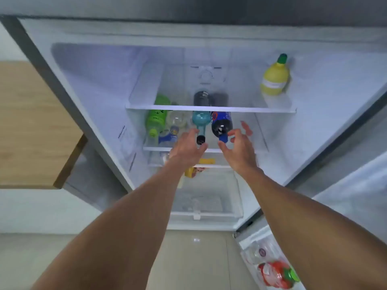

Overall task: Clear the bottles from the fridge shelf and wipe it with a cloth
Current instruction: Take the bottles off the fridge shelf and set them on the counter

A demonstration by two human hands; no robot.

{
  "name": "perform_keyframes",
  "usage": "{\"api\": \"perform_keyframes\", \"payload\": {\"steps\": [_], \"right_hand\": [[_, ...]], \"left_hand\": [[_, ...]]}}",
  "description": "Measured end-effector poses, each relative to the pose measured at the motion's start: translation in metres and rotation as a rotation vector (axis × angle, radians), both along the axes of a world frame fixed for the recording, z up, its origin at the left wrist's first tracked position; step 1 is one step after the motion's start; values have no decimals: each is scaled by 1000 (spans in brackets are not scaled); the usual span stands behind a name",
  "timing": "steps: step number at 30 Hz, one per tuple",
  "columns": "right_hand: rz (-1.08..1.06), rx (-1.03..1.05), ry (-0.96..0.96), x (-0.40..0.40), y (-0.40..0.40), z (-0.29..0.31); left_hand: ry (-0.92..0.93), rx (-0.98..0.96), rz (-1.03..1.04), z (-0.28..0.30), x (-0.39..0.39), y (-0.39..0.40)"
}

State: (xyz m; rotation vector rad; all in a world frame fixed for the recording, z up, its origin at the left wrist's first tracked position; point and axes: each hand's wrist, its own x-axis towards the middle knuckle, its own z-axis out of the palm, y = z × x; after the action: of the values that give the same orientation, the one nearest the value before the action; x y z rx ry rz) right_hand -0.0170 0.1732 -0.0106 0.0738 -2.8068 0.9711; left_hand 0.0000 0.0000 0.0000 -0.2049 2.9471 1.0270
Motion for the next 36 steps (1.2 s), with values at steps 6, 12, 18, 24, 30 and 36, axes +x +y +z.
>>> {"api": "perform_keyframes", "payload": {"steps": [6, 12, 18, 24, 30, 36], "right_hand": [[-105, -59, 57, -43, -10, -35], [-164, -214, 36, -40, -18, -33], [-139, -235, 180, 3, -27, 7], [-123, -259, 307, 47, -39, 60], [-46, -203, 298, 91, -44, 128], [125, -72, 194, 161, -74, 201]], "left_hand": [[40, 276, 172, -46, -41, 12], [146, 423, 351, -40, -28, 24], [227, 459, 409, 4, 17, 8], [418, 364, 327, 60, 67, -19], [482, 323, 243, 123, 109, -44], [461, 270, 181, 183, 179, -106]]}}
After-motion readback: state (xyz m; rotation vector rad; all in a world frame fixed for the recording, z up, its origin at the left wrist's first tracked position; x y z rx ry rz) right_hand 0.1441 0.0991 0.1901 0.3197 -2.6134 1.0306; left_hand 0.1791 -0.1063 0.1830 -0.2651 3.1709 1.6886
